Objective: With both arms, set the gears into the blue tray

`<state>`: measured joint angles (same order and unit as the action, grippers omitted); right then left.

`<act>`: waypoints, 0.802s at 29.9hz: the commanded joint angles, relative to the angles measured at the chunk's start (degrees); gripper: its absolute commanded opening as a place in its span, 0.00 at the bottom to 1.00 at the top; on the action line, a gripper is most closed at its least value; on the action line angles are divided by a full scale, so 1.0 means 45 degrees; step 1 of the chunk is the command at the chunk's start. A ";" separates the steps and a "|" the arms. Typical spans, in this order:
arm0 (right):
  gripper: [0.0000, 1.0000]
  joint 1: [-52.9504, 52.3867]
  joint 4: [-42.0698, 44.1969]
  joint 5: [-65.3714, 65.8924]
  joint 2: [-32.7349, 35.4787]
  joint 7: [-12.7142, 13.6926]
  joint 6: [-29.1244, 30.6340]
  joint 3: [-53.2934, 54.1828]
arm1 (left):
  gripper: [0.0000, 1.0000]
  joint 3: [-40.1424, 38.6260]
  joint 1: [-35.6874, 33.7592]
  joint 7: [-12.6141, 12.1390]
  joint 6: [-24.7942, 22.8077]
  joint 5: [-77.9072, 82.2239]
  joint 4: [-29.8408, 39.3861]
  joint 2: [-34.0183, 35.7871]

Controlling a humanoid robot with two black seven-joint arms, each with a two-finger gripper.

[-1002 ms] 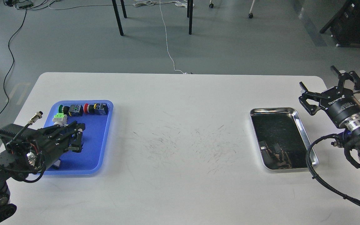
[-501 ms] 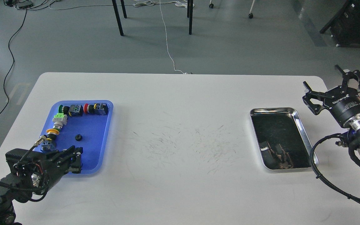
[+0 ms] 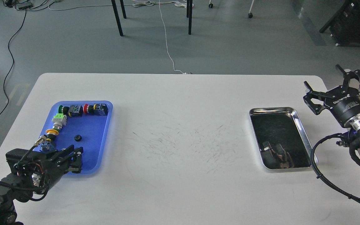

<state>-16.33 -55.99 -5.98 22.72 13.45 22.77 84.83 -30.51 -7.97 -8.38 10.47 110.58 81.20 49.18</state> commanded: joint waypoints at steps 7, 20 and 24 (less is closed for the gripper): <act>0.96 -0.0023 -0.0038 0.0001 -0.0011 -0.0001 -0.0020 -0.0003 | 0.96 -0.1362 -0.0435 -0.0012 -0.0021 -0.1290 0.0450 0.0593; 0.98 -0.0647 -0.0605 0.0001 0.0009 -0.0020 -0.0625 -0.0023 | 0.98 -0.1539 -0.6448 -0.0051 -0.0080 -0.9054 0.0082 0.0381; 0.98 -0.0979 -0.0624 0.0001 -0.0030 -0.0020 -0.0723 -0.0023 | 0.98 -0.1772 -0.7524 -0.0051 0.0057 -1.2572 -0.0757 -0.1256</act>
<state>-19.75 -58.69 -5.98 22.68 13.36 19.72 84.76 -37.54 -38.40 -8.68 10.39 64.82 80.42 48.51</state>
